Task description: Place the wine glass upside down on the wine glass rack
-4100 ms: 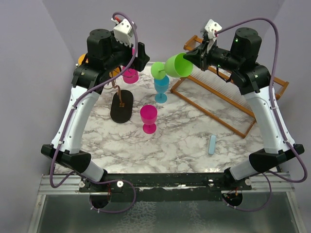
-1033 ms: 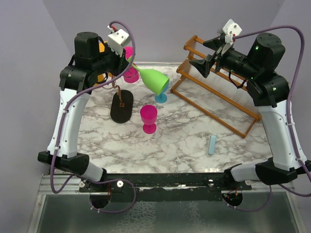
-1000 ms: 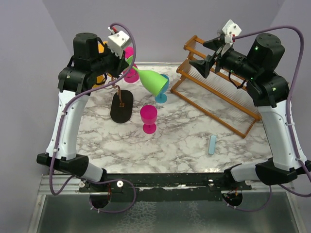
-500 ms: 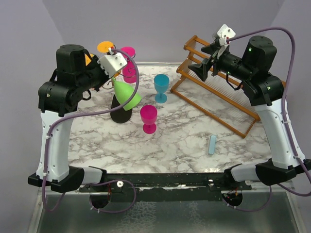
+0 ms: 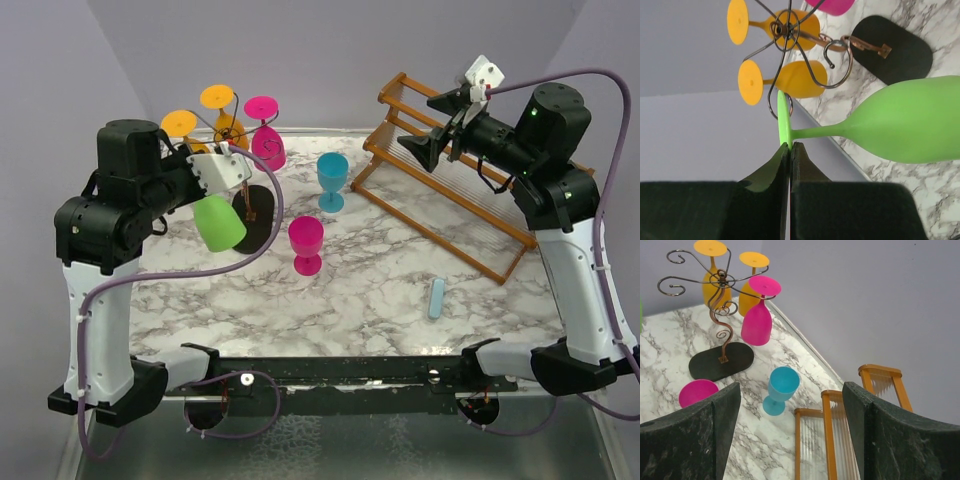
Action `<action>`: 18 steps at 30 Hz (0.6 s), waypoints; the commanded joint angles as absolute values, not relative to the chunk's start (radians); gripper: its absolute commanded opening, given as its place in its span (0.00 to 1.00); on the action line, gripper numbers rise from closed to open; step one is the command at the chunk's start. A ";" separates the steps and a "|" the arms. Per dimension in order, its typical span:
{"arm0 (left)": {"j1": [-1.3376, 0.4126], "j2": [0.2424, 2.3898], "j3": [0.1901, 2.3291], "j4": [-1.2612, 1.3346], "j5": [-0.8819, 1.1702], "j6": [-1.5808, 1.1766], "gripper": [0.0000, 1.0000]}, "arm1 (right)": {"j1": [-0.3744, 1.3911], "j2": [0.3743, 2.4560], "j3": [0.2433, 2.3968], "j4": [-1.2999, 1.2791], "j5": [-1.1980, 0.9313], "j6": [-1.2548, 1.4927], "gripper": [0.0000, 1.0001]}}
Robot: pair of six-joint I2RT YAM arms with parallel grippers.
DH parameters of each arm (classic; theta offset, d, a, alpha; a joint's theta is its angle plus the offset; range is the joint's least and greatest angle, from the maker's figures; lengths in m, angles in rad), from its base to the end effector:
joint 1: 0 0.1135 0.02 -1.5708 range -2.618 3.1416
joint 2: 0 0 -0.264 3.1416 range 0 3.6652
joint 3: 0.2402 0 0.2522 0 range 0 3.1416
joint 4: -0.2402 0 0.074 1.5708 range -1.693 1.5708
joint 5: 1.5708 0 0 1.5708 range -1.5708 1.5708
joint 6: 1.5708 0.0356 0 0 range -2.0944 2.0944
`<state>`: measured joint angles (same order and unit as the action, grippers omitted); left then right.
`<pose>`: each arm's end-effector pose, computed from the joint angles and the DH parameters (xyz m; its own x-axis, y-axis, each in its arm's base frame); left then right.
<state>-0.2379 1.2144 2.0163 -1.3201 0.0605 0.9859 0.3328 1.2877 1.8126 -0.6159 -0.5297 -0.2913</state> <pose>0.1455 -0.0375 0.5244 -0.0271 0.8629 -0.5046 0.5594 0.4314 0.7078 0.2138 0.0929 0.5322 0.1353 -0.2155 -0.9671 -0.7502 0.6153 -0.2420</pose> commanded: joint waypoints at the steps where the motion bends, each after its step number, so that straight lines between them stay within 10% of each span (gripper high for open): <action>1: -0.223 1.217 1.978 -1.331 -0.129 1.058 0.00 | 0.321 1.271 1.799 -0.581 -0.556 -0.278 0.82; 18: -0.224 1.269 1.870 -1.139 -0.235 1.125 0.00 | 0.313 1.281 1.782 -0.583 -0.569 -0.287 0.83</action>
<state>-0.2237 1.2720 1.8767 -1.2255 -0.2539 1.0904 0.3187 1.2827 1.7847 -0.6044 -0.5411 -0.2897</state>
